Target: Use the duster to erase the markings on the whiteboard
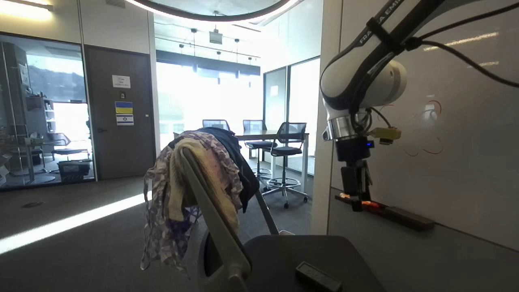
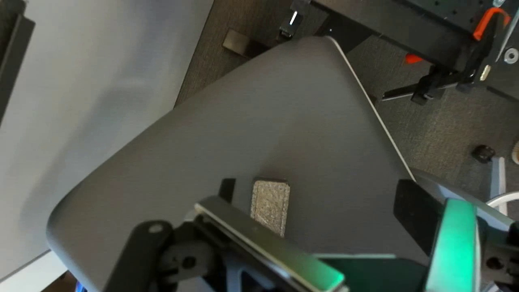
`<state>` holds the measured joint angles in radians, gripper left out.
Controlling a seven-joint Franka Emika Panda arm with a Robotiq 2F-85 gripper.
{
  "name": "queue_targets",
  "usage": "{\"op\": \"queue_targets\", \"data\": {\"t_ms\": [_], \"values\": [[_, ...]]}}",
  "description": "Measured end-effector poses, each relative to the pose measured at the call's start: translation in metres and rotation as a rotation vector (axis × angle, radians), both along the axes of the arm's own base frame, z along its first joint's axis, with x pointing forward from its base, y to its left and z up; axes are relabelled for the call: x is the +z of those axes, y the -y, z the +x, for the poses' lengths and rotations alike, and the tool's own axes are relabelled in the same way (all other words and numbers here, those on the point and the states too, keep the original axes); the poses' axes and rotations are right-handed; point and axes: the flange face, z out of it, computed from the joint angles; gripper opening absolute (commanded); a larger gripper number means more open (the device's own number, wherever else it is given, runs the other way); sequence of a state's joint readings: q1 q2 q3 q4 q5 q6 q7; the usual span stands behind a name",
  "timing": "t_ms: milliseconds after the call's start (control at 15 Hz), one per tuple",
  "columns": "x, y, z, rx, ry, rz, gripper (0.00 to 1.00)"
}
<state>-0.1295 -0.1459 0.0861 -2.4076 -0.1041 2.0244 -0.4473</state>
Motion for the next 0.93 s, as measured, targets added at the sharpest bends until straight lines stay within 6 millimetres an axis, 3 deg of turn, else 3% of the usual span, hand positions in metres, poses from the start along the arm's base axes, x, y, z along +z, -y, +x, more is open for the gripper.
{"op": "queue_targets", "data": {"t_ms": [400,933], "values": [[0.041,0.021,-0.024,-0.166,-0.009,-0.044,1.0],[0.046,0.028,-0.028,-0.204,0.004,-0.053,1.0]]}}
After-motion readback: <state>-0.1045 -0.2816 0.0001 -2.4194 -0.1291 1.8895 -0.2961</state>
